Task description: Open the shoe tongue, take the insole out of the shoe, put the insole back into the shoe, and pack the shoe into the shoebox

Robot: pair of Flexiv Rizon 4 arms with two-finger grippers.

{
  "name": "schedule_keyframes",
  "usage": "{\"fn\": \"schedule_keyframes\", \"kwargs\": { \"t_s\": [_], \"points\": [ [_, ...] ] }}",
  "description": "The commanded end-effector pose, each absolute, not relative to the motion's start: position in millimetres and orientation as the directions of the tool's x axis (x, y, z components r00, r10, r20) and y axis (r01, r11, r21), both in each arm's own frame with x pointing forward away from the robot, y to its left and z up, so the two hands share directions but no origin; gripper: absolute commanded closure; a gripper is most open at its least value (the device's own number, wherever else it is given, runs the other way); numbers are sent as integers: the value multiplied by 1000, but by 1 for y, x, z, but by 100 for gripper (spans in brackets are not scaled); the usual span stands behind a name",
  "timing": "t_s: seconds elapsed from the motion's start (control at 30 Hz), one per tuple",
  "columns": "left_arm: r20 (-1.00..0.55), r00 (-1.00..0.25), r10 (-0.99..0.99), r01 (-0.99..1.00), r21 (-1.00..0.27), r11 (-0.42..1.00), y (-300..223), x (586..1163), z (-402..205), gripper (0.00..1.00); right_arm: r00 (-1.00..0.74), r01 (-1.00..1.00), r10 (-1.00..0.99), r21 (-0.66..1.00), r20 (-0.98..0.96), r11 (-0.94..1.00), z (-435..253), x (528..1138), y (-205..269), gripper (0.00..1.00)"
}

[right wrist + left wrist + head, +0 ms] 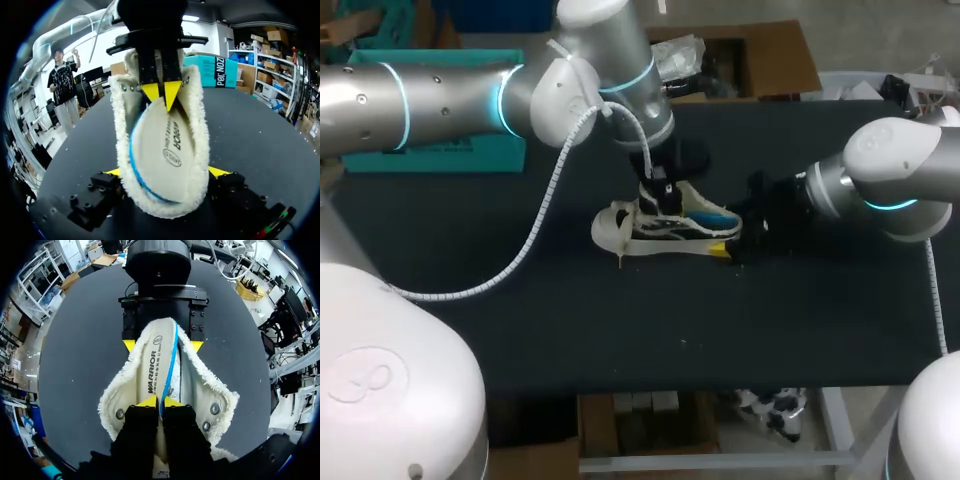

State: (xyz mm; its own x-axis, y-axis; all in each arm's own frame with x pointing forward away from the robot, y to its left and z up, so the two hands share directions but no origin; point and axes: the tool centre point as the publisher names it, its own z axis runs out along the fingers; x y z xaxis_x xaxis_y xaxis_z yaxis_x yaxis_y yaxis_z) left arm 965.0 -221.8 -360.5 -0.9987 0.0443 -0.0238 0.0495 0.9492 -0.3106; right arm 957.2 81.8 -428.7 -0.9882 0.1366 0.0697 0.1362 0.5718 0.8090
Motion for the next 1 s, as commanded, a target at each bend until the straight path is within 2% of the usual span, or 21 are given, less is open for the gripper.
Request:
{"fn": "schedule_keyframes", "kwargs": {
  "t_s": [0.03, 0.47, 0.5, 0.53, 0.57, 0.73, 1.0],
  "points": [
    [-12, -998, 61, 61, -324, 944, -225, 960, -349, 100, -989, 133, 132, 813, 70, 568, -434, 956, 82, 100],
    [18, -997, 69, 59, -336, 940, -229, 945, -346, 100, -989, 133, 132, 813, 70, 568, -434, 956, 82, 100],
    [17, -998, 67, 58, -337, 940, -229, 944, -345, 82, -989, 133, 132, 813, 70, 568, -434, 956, 82, 100],
    [15, -998, 66, 57, -337, 940, -230, 943, -343, 67, -989, 133, 132, 813, 70, 568, -434, 956, 82, 100],
    [10, -998, 64, 57, -337, 940, -231, 942, -343, 62, -989, 133, 132, 813, 70, 568, -434, 956, 82, 100],
    [-16, -998, 56, 58, -332, 942, -239, 933, -343, 54, -989, 133, 132, 813, 70, 568, -434, 956, 82, 100],
    [-56, -996, 72, 87, -345, 934, -250, 923, -341, 52, -989, 133, 132, 813, 70, 568, -434, 956, 82, 100]
  ]
}}
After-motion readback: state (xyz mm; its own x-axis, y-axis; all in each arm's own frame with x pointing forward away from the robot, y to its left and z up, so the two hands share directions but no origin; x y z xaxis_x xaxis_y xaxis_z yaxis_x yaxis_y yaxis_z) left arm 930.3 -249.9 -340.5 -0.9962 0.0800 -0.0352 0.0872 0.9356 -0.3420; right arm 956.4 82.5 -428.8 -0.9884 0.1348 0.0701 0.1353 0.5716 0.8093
